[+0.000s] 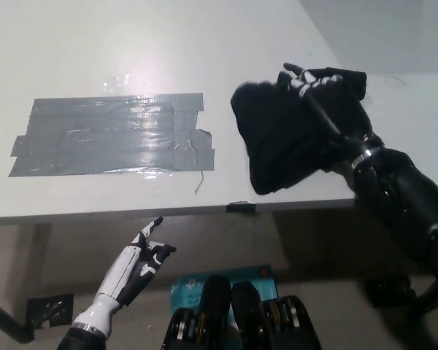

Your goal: A person hands a black t-shirt to the robot and rhe robot picks it up with its right hand and places it on the black spot on the desk infron tof it

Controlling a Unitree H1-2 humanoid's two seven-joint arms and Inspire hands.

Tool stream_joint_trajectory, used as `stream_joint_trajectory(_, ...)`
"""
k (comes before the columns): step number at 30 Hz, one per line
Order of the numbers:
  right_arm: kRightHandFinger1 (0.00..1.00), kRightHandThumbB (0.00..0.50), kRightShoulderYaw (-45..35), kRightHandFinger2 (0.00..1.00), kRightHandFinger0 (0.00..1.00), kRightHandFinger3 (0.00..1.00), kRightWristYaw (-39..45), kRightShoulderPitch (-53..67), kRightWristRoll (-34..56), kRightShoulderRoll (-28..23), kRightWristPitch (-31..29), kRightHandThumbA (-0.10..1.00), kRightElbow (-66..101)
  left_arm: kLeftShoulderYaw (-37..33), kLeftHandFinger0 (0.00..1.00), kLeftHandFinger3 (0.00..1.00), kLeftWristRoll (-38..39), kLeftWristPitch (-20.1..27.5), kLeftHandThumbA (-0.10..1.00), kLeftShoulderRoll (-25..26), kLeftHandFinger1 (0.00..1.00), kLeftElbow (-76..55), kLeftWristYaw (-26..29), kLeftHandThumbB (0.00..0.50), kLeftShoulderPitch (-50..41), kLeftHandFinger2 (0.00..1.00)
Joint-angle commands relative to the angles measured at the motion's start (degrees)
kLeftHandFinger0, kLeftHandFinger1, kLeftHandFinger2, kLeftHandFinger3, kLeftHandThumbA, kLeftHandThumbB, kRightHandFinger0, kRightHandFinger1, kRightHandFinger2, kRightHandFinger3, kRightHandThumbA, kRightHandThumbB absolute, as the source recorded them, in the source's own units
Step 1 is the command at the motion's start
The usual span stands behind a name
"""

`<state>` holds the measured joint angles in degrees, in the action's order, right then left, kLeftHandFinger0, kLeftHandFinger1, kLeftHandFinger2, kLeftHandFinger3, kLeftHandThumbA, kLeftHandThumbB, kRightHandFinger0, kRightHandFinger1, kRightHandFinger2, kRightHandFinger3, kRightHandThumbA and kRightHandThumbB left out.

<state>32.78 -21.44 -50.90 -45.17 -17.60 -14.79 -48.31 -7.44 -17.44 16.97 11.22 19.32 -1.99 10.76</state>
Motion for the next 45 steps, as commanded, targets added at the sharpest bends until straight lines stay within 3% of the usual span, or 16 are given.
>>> stream_joint_trajectory(1,0.95,0.282,-0.82,1.00,0.58,1.00,27.41,-1.41,6.65,-4.84,7.12,-0.10,6.98,-1.03,0.64,1.00,-1.00,1.42,0.97,1.08,0.63,-0.08,-0.41,0.423,1.86,0.62)
stream_joint_trajectory(2,1.00,0.309,-0.96,1.00,0.89,1.00,30.77,-1.70,7.81,-5.57,7.90,-0.09,8.06,-1.06,0.64,1.00,-1.06,1.67,0.97,1.16,0.62,0.16,-0.40,0.415,2.13,0.61)
stream_joint_trajectory(3,1.00,0.317,-0.78,1.00,1.00,1.00,33.47,-2.02,8.26,-6.25,8.52,-0.08,8.91,-1.09,0.64,1.00,-1.08,1.87,0.97,1.24,0.62,0.33,-0.41,0.415,2.30,0.61)
stream_joint_trajectory(4,1.00,0.410,-0.27,1.00,1.00,1.00,41.09,-2.60,9.35,-8.03,12.61,0.10,12.55,-1.20,0.64,1.00,-1.25,1.84,0.99,1.35,0.62,0.44,-0.49,0.429,2.54,0.59)
stream_joint_trajectory(6,1.00,0.489,0.22,1.00,1.00,1.00,48.31,-3.49,10.41,-9.72,16.26,0.24,15.84,-1.28,0.63,1.00,-1.42,1.94,0.99,1.27,0.61,0.70,-0.33,0.427,2.90,0.58)
stream_joint_trajectory(7,1.00,0.500,0.98,1.00,1.00,1.00,55.12,-4.64,11.64,-11.74,19.49,0.40,19.58,-1.28,0.62,1.00,-1.50,2.24,0.98,1.40,0.59,1.04,-0.24,0.420,3.27,0.57)
stream_joint_trajectory(10,1.00,0.500,0.59,1.00,1.00,1.00,64.83,-6.80,17.76,-16.65,23.95,0.54,27.48,-1.40,0.48,1.00,-1.80,1.65,0.93,1.80,0.51,0.80,-0.68,0.454,3.91,0.54)
stream_joint_trajectory(14,1.00,0.500,-2.28,1.00,1.00,1.00,71.01,-8.84,26.33,-23.68,28.89,0.57,37.10,-1.87,0.35,1.00,-2.55,0.53,0.84,1.88,0.45,0.56,-1.13,0.450,4.62,0.54)
stream_joint_trajectory(22,1.00,0.500,-8.02,1.00,1.00,1.00,72.62,-5.83,37.35,-34.65,37.49,0.48,56.15,-2.23,0.35,1.00,-3.41,1.99,0.84,2.12,0.43,1.37,-0.36,0.408,5.32,0.54)
stream_joint_trajectory(27,1.00,0.500,-15.08,1.00,1.00,1.00,69.03,-1.61,46.04,-40.60,35.14,0.53,61.04,-2.63,0.37,1.00,-3.97,1.46,0.88,1.81,0.44,1.14,-0.06,0.426,5.29,0.56)
stream_joint_trajectory(30,1.00,0.500,-19.71,1.00,1.00,1.00,67.96,0.12,52.21,-42.27,35.64,0.49,62.48,-2.33,0.40,1.00,-2.82,2.13,0.92,2.13,0.47,1.55,-0.45,0.433,5.65,0.57)
stream_joint_trajectory(32,1.00,0.500,-23.22,1.00,1.00,1.00,66.20,2.27,57.11,-43.48,32.17,0.48,62.73,-2.17,0.44,1.00,-2.26,2.68,1.00,1.99,0.54,2.06,-0.36,0.442,5.96,0.64)
stream_joint_trajectory(35,1.00,0.500,-27.24,1.00,1.00,1.00,64.18,5.66,62.65,-42.78,31.48,0.45,63.91,-2.14,0.58,1.00,-2.01,2.21,1.00,1.50,0.71,1.88,-0.14,0.480,5.68,0.80)
stream_joint_trajectory(39,1.00,0.500,-32.65,1.00,1.00,1.00,59.90,10.73,65.71,-42.88,33.10,0.58,68.59,-1.98,0.76,1.00,-0.71,2.70,1.00,1.41,0.91,1.58,-0.77,0.500,5.45,0.98)
stream_joint_trajectory(42,1.00,0.500,-38.70,1.00,1.00,1.00,55.60,14.70,68.71,-42.51,36.07,0.70,73.79,-1.70,0.88,1.00,0.57,3.51,1.00,1.29,1.00,1.93,-1.12,0.500,5.62,1.00)
stream_joint_trajectory(45,1.00,0.500,-45.33,1.00,1.00,1.00,49.07,19.22,72.84,-40.23,35.09,0.74,79.52,-1.33,0.97,1.00,1.24,3.37,1.00,1.47,1.00,2.13,-1.38,0.500,6.13,1.00)
